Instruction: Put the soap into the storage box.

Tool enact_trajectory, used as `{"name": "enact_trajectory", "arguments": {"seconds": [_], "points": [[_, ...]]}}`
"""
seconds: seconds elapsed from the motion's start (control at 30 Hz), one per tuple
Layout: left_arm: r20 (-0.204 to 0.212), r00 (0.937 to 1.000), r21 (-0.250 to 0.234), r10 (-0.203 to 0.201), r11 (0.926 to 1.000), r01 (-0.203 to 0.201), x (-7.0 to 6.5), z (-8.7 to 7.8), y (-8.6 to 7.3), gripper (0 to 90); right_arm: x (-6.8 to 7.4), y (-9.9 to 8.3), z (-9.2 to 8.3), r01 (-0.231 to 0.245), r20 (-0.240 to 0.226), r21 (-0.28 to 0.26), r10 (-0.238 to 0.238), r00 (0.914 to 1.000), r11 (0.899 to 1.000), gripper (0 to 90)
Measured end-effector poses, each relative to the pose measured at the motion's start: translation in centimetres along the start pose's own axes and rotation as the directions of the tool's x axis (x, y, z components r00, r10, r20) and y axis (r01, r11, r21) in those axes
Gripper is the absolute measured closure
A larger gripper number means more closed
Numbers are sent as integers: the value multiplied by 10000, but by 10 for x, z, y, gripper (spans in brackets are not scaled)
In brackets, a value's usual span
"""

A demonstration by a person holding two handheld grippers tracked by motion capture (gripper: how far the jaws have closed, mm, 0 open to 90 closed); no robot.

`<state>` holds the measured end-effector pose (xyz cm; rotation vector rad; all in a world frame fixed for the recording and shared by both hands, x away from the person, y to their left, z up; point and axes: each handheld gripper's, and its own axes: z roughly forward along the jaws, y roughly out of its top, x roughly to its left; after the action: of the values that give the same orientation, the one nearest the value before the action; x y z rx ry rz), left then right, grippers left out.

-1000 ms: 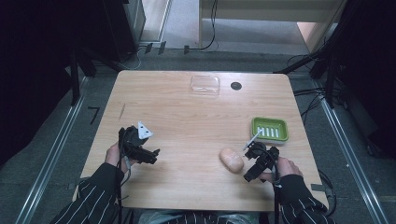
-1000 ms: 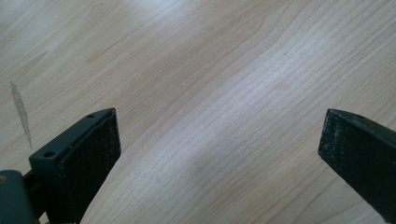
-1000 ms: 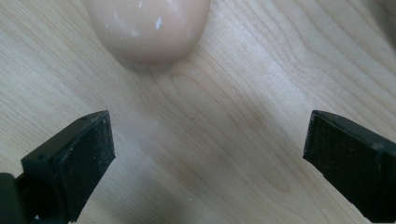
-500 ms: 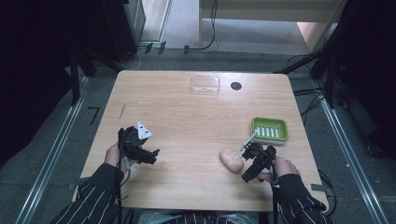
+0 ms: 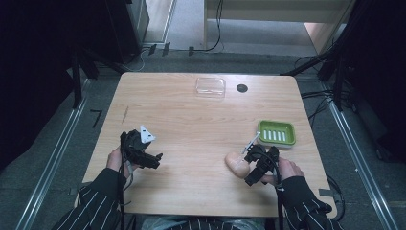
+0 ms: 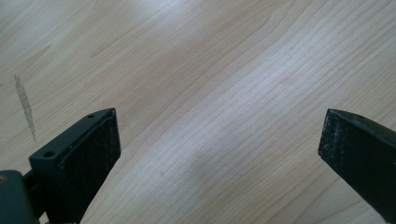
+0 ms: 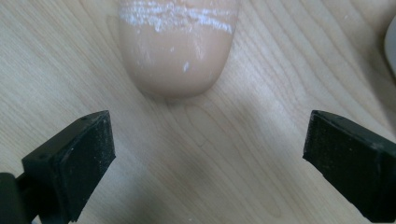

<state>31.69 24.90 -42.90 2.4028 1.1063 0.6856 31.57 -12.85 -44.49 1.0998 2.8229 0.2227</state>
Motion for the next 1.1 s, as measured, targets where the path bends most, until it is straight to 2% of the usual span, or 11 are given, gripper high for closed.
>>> {"name": "enact_trajectory", "arguments": {"seconds": [0.27,0.73,1.1], "points": [[46,10000,-27,1,10000,-1,0,-1,0,0,4,5,0,139,41,-184,-138,9999,9997,24],[57,10000,25,2,10000,-2,1,1,0,0,2,17,0,274,204,-333,-268,9994,9991,25],[45,10000,-9,-64,10000,64,1,1,-1,0,2,30,3,334,108,-384,-330,9994,9987,25]]}}
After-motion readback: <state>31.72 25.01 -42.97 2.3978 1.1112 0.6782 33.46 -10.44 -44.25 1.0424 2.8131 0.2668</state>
